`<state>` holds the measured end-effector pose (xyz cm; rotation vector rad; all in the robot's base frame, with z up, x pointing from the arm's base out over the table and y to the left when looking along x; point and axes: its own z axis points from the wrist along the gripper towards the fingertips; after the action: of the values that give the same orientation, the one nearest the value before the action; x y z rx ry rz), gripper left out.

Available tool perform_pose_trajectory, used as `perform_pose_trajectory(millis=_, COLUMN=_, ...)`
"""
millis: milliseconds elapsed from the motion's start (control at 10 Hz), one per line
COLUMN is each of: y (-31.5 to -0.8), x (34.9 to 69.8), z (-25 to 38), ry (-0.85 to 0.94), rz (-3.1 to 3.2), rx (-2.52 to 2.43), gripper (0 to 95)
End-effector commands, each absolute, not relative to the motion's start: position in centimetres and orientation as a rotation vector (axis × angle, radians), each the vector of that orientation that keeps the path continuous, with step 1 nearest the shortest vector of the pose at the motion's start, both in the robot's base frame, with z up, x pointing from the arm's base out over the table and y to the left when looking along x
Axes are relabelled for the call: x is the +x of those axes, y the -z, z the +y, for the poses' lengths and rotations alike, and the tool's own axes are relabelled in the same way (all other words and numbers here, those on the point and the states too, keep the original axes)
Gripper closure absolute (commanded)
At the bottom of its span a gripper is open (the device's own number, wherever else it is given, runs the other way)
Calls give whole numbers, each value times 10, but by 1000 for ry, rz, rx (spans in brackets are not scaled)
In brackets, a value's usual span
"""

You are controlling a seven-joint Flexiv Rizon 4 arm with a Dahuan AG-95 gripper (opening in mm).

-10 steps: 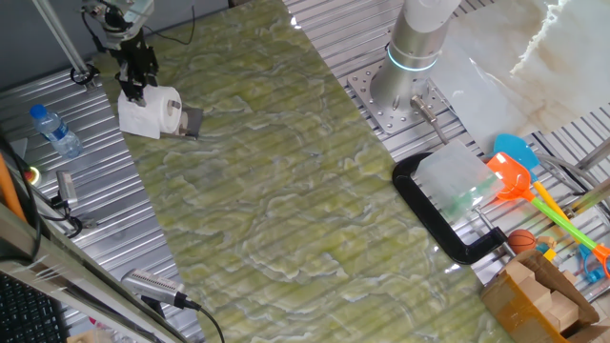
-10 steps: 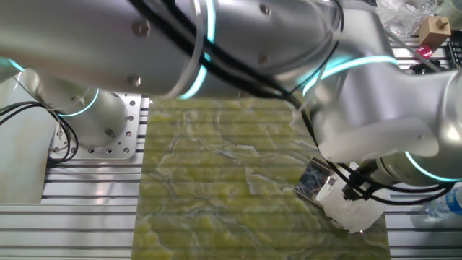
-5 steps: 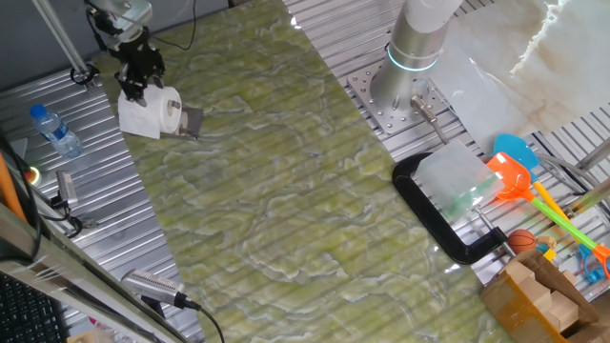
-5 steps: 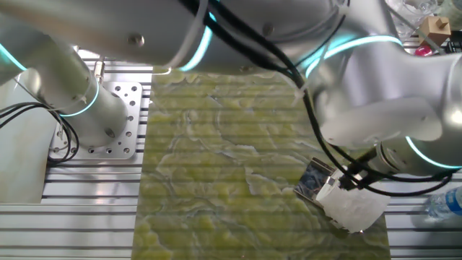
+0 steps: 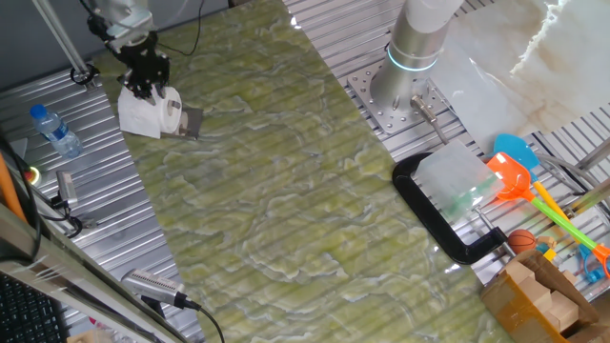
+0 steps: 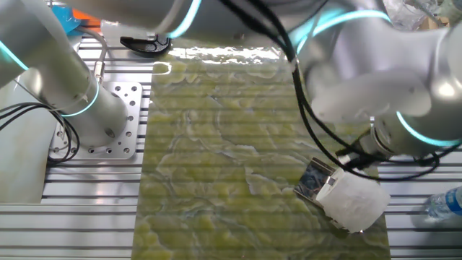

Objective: Put the toilet paper on its holder

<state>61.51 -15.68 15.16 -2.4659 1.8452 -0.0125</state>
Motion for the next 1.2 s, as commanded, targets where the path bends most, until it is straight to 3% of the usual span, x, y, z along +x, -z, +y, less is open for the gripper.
perform_pose_trajectory(millis=100, y=-156, x=609, z=-142, ry=24, rz=2193, rx=-2176, gripper=950)
perform_pose_trajectory(millis=1200, y=-137, x=571, z=-113, ry=2, rz=3026, rx=-848, gripper=950)
